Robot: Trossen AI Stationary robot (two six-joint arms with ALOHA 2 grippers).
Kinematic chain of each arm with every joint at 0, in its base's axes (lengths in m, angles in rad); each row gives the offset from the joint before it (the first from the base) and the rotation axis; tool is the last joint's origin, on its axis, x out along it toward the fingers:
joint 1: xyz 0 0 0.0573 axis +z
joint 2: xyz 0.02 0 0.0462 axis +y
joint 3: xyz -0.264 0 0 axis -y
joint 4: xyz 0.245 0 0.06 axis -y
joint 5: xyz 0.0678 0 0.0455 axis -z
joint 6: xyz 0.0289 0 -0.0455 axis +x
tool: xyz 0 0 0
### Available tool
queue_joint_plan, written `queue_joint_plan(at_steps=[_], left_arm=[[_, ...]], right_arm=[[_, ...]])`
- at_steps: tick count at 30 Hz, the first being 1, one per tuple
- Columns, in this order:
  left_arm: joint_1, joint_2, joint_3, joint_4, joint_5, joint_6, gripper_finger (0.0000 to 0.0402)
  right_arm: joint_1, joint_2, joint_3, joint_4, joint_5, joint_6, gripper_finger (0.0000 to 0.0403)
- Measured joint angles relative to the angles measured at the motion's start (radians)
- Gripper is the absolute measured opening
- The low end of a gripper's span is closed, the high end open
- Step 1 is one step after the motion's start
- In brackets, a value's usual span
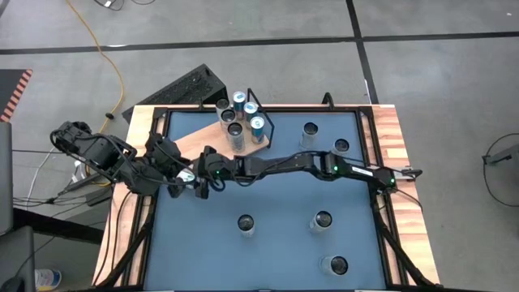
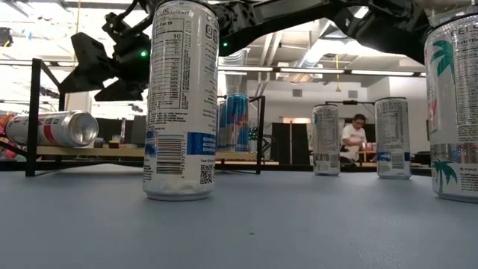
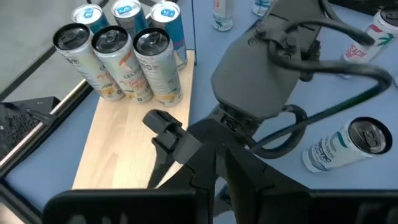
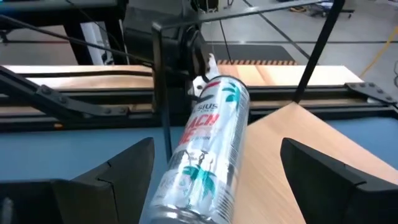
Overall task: Place canned beverage on shelf
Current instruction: Put the bottom left white and pink soda can on the shelf
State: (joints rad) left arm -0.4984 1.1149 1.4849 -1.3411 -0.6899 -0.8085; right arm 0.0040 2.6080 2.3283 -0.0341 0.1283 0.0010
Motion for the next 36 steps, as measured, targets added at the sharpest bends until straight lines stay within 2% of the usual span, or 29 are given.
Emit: queue_joint_plan(at_steps=[13, 23, 30, 36], left_arm=[[0.000, 0.068, 0.000, 0.008, -0.031, 0.029, 0.0020], [0.000, 0.069, 0.005, 0.031, -0.036, 0.040, 0.0020], [-0.001, 0.069, 0.005, 0.031, -0.026, 0.040, 0.0020], [-0.001, 0.069, 0.005, 0.031, -0.030, 0.040, 0.0020]], right_arm=[[-0.006, 0.000, 0.000, -0.018, -0.029, 0.017, 0.0334], [-0.002, 0.065, 0.002, 0.007, -0.050, 0.025, 0.0334], [-0.004, 0.062, 0.007, 0.014, -0.056, 0.025, 0.0333], [-0.012, 0.064, 0.005, 0.010, -0.094, 0.021, 0.0305]])
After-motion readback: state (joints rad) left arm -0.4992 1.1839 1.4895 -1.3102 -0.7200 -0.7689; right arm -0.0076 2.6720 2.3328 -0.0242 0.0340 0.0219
